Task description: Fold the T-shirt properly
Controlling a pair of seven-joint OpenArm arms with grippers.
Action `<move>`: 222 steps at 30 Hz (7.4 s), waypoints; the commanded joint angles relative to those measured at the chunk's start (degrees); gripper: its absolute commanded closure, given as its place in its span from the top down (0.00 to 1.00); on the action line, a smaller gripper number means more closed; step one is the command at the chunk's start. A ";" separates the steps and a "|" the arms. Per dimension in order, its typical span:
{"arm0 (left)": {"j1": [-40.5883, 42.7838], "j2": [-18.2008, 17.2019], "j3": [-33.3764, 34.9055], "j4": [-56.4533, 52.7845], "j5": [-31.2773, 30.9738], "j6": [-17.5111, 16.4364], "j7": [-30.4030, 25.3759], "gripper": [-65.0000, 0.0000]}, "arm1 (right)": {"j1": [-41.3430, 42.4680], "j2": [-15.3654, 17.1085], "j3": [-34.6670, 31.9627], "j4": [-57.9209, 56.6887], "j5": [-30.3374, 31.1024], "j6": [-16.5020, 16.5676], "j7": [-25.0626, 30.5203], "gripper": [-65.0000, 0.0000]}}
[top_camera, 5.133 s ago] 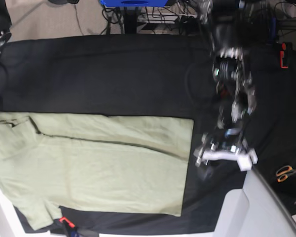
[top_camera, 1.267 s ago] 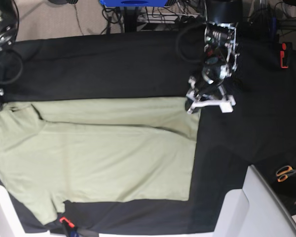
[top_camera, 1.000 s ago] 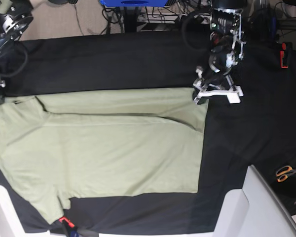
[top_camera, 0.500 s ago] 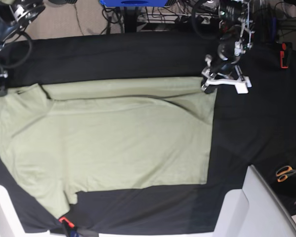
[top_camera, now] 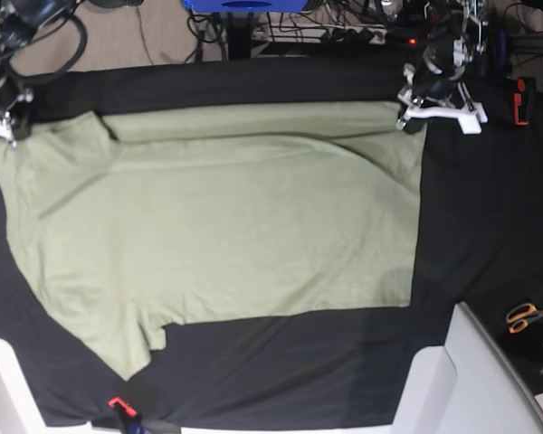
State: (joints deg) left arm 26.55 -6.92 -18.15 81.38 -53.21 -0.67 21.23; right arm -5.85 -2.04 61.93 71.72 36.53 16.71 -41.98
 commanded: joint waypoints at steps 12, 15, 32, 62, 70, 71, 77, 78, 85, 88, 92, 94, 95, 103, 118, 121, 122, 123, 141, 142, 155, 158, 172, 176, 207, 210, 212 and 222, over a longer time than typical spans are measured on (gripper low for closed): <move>5.41 -2.71 -2.38 4.99 -0.11 -0.34 -1.41 0.00 | -7.38 -3.54 0.27 5.77 0.87 0.48 1.05 0.00; 6.82 -2.88 -2.64 4.99 0.07 -0.34 -1.41 0.00 | -8.35 -3.54 0.27 5.77 0.87 0.65 1.05 0.00; 6.82 -2.62 -2.55 2.70 -0.02 -0.26 -1.41 0.00 | -8.35 -3.63 -0.17 5.24 0.87 0.65 1.05 0.00; 4.09 0.46 -26.81 20.02 -0.20 -2.81 17.75 0.98 | -11.87 5.60 -6.85 14.74 0.43 10.15 5.10 0.58; 4.97 -0.86 -16.70 24.07 0.24 -16.26 23.29 0.46 | -18.72 7.45 -16.61 19.66 0.43 19.82 5.19 0.48; 5.32 -0.86 -15.39 23.98 0.24 -16.26 23.21 0.22 | -19.25 7.45 -17.32 19.75 0.43 20.78 5.19 0.39; 6.38 -1.30 -6.42 20.73 0.33 -16.26 23.47 0.00 | -19.60 7.54 -17.84 18.78 0.43 23.29 5.19 0.03; 6.38 -1.21 -4.49 19.93 0.33 -16.26 23.29 0.00 | -19.60 7.54 -17.84 18.78 0.43 23.29 5.19 0.02; 5.50 -0.16 2.37 13.43 1.83 -16.17 23.12 0.00 | -19.52 7.63 -17.76 18.69 0.43 23.29 5.19 0.01; 5.23 2.13 1.67 11.14 4.82 -16.17 23.12 0.00 | -19.52 7.63 -17.76 18.61 0.43 23.29 5.19 0.01; 4.36 5.73 2.02 10.97 11.76 -16.17 23.12 0.00 | -19.52 7.63 -17.76 18.61 0.43 23.29 5.19 0.01; 3.74 7.40 2.02 10.88 14.93 -16.17 23.12 0.00 | -19.52 7.63 -17.76 18.61 0.43 23.29 5.19 0.01; 3.30 8.19 2.02 10.88 16.07 -16.17 23.12 0.00 | -19.52 7.63 -17.76 18.61 0.43 23.29 5.19 0.01; -1.53 10.30 2.02 5.43 18.18 -16.17 23.21 0.00 | -19.60 7.63 -17.76 18.61 0.43 23.29 5.19 0.01; -6.81 11.27 7.21 2.53 17.83 -16.17 23.29 0.00 | -19.69 9.03 -17.67 18.52 0.43 23.29 5.19 0.01; -5.49 11.01 7.12 6.13 17.74 -16.17 23.47 0.00 | -19.69 9.82 -17.93 18.52 0.43 23.29 5.19 0.01; -4.96 10.83 7.12 7.28 17.83 -16.17 23.47 0.00 | -19.69 9.82 -17.84 18.52 0.43 23.29 5.19 0.01; -4.52 10.21 7.12 8.24 18.00 -16.17 23.47 0.00 | -19.60 9.91 -17.84 18.52 0.43 23.29 5.19 0.01; 1.45 -1.21 -2.64 5.34 18.35 -16.17 23.12 0.00 | -18.55 9.91 -17.93 18.52 0.43 23.29 5.10 0.01; 1.45 -2.09 -2.64 4.29 18.35 -16.17 23.03 0.00 | -18.55 9.91 -17.93 18.52 0.43 23.29 5.10 0.01; 6.03 -3.76 -7.91 15.10 17.83 -16.17 23.47 0.00 | -18.55 9.91 -18.02 18.52 0.43 23.29 5.01 0.01; 6.03 -3.76 -11.61 17.91 17.83 -16.17 23.47 0.00 | -17.67 9.91 -18.20 18.52 0.43 23.29 5.01 0.01; 3.92 -3.68 -17.58 24.51 17.83 -16.43 23.56 0.00 | 21.89 22.13 -30.85 -24.65 -32.36 23.29 18.55 0.01; 4.71 -3.76 -17.67 24.24 18.09 -16.43 23.38 0.00 | 29.54 22.22 -30.42 -41.97 -42.38 18.06 34.90 0.12; 3.83 -2.53 -23.03 20.20 18.00 -16.43 23.47 0.00 | 23.03 21.08 -39.65 -35.64 -43.79 7.95 39.12 0.00; 2.86 -2.53 -23.03 20.11 18.09 -16.43 23.47 0.00 | 19.43 20.46 -39.73 -26.58 -40.97 7.95 34.81 0.00; 2.86 -2.53 -22.95 20.11 18.18 -16.43 23.47 0.00 | 17.67 20.29 -39.73 -21.75 -39.57 7.95 31.38 0.00; 0.75 -2.80 -22.95 19.14 18.18 -16.43 23.56 0.00 | 9.93 17.21 -39.73 -1.17 -33.76 7.95 13.80 0.00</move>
State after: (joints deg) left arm 27.46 -8.86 -40.75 99.79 -34.46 -16.75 45.74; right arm 3.09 14.46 22.00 69.43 2.20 24.32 -29.63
